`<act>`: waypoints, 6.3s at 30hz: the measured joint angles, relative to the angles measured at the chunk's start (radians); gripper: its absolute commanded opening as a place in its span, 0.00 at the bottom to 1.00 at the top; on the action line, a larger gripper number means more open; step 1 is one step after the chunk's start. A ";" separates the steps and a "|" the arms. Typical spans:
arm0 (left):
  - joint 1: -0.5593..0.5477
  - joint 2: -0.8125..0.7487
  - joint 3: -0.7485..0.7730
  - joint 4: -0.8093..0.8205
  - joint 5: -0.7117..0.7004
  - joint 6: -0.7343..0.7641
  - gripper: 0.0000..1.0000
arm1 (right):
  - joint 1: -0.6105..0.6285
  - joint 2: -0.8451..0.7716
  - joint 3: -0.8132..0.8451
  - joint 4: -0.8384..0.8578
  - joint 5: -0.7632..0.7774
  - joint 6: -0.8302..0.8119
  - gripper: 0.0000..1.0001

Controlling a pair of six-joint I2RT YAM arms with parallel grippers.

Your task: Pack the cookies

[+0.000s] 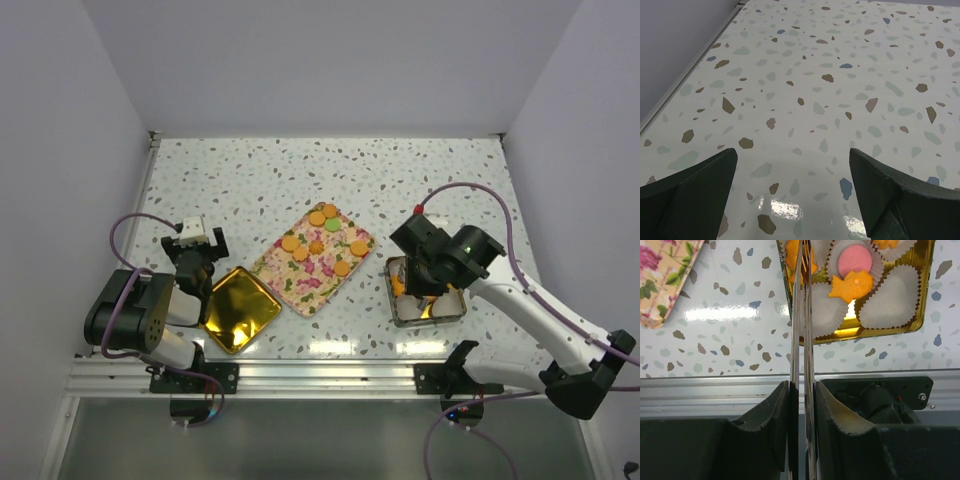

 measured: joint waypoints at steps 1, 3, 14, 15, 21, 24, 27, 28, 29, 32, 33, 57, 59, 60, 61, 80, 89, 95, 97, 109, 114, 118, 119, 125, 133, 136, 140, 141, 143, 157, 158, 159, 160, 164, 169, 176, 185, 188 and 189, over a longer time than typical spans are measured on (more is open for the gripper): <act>0.000 0.000 0.000 0.000 0.000 0.000 1.00 | -0.005 0.010 0.000 0.000 0.000 0.000 0.07; 0.000 0.000 0.000 0.000 0.000 0.000 1.00 | -0.011 0.031 0.000 0.001 0.000 0.000 0.06; 0.000 0.000 0.000 0.000 0.000 0.000 1.00 | -0.030 0.171 0.048 0.013 0.000 -0.031 0.04; 0.000 0.000 0.000 0.000 0.000 0.000 1.00 | -0.033 0.185 0.055 0.019 0.000 -0.036 0.04; 0.000 0.000 0.000 0.000 0.000 0.000 1.00 | -0.038 0.285 0.126 0.027 -0.004 -0.073 0.02; 0.000 0.000 0.000 0.000 0.000 0.000 1.00 | -0.038 0.354 0.192 0.037 -0.005 -0.096 0.01; 0.000 0.000 0.000 0.000 0.000 0.000 1.00 | -0.038 0.424 0.272 0.051 -0.004 -0.120 0.02; 0.000 0.000 0.000 0.000 0.000 0.000 1.00 | -0.038 0.440 0.294 0.050 -0.002 -0.125 0.01; 0.000 0.000 0.000 0.000 0.000 0.000 1.00 | -0.038 0.458 0.318 0.047 -0.005 -0.131 0.01; 0.000 0.000 0.000 0.000 0.000 0.000 1.00 | -0.041 0.500 0.378 0.043 -0.009 -0.149 0.01; 0.000 0.000 0.000 0.000 0.000 0.000 1.00 | -0.042 0.513 0.397 0.042 -0.008 -0.155 0.01; 0.000 0.000 0.000 0.000 0.000 0.000 1.00 | -0.140 0.371 0.438 0.031 -0.051 -0.255 0.00; 0.000 0.000 0.000 0.000 0.000 0.000 1.00 | -0.138 0.328 0.437 0.022 -0.080 -0.249 0.00; 0.000 0.000 0.000 0.000 0.000 0.000 1.00 | -0.135 0.311 0.437 0.022 -0.091 -0.248 0.00; 0.000 0.000 0.000 0.000 0.000 0.000 1.00 | -0.132 0.295 0.437 0.022 -0.108 -0.246 0.00; 0.000 -0.163 0.245 -0.446 -0.045 -0.025 1.00 | -0.095 0.216 0.349 0.031 -0.266 -0.250 0.00; 0.000 -0.042 0.681 -1.221 0.057 -0.249 1.00 | -0.077 0.238 0.349 0.072 -0.265 -0.250 0.00; 0.000 -0.111 0.676 -1.486 0.168 -0.335 1.00 | 0.019 0.371 0.385 0.097 -0.264 -0.249 0.15; 0.000 -0.182 0.676 -1.535 0.189 -0.346 1.00 | 0.049 0.426 0.411 0.114 -0.264 -0.248 0.21; 0.000 -0.396 0.678 -1.755 0.262 -0.362 1.00 | 0.079 0.646 0.645 0.155 -0.264 -0.249 0.41; 0.000 -0.452 0.678 -1.799 0.295 -0.362 1.00 | 0.090 0.729 0.700 0.146 -0.255 -0.250 0.42; 0.000 -0.454 0.678 -1.822 0.318 -0.362 1.00 | 0.092 0.766 0.723 0.120 -0.229 -0.250 0.43; 0.000 -0.455 0.678 -1.827 0.321 -0.362 1.00 | 0.092 0.771 0.731 0.109 -0.219 -0.250 0.43; 0.000 -0.465 0.678 -1.867 0.330 -0.360 1.00 | 0.099 0.777 0.754 0.080 -0.187 -0.250 0.44; -0.001 -0.483 0.679 -1.889 0.345 -0.354 1.00 | 0.154 0.833 0.799 0.077 -0.185 -0.240 0.44; -0.002 -0.484 0.679 -1.889 0.352 -0.354 1.00 | 0.174 0.853 0.805 0.072 -0.183 -0.231 0.44; -0.016 -0.486 0.679 -1.889 0.353 -0.354 1.00 | 0.182 0.880 0.827 0.059 -0.177 -0.222 0.44; -0.021 -0.487 0.679 -1.889 0.353 -0.354 1.00 | 0.182 0.886 0.835 0.054 -0.175 -0.219 0.44; -0.029 -0.489 0.679 -1.889 0.353 -0.354 1.00 | 0.182 0.895 0.855 0.043 -0.159 -0.214 0.44; -0.055 -0.491 0.679 -1.889 0.353 -0.354 1.00 | 0.182 0.898 0.887 0.024 -0.105 -0.179 0.44; -0.055 -0.491 0.679 -1.889 0.353 -0.354 1.00 | 0.182 0.898 0.887 0.024 -0.105 -0.178 0.44; -0.055 -0.491 0.679 -1.889 0.353 -0.354 1.00 | 0.182 0.898 0.887 0.024 -0.105 -0.178 0.44; -0.055 -0.491 0.679 -1.889 0.353 -0.354 1.00 | 0.182 0.899 0.887 0.024 -0.106 -0.178 0.44; -0.055 -0.491 0.679 -1.889 0.353 -0.354 1.00 | 0.182 0.910 0.888 0.023 -0.106 -0.178 0.44; -0.055 -0.491 0.679 -1.889 0.352 -0.354 1.00 | 0.182 0.950 0.908 0.023 -0.106 -0.179 0.44; -0.055 -0.491 0.679 -1.889 0.343 -0.355 1.00 | 0.182 0.981 0.948 0.013 -0.109 -0.190 0.41; -0.055 -0.497 0.679 -1.890 0.317 -0.361 1.00 | 0.180 0.983 0.965 0.011 -0.105 -0.212 0.23; -0.055 -0.499 0.679 -1.890 0.307 -0.362 1.00 | 0.179 0.979 0.952 0.011 -0.105 -0.215 0.23; -0.055 -0.499 0.679 -1.890 0.304 -0.362 1.00 | 0.177 0.977 0.950 0.012 -0.105 -0.216 0.23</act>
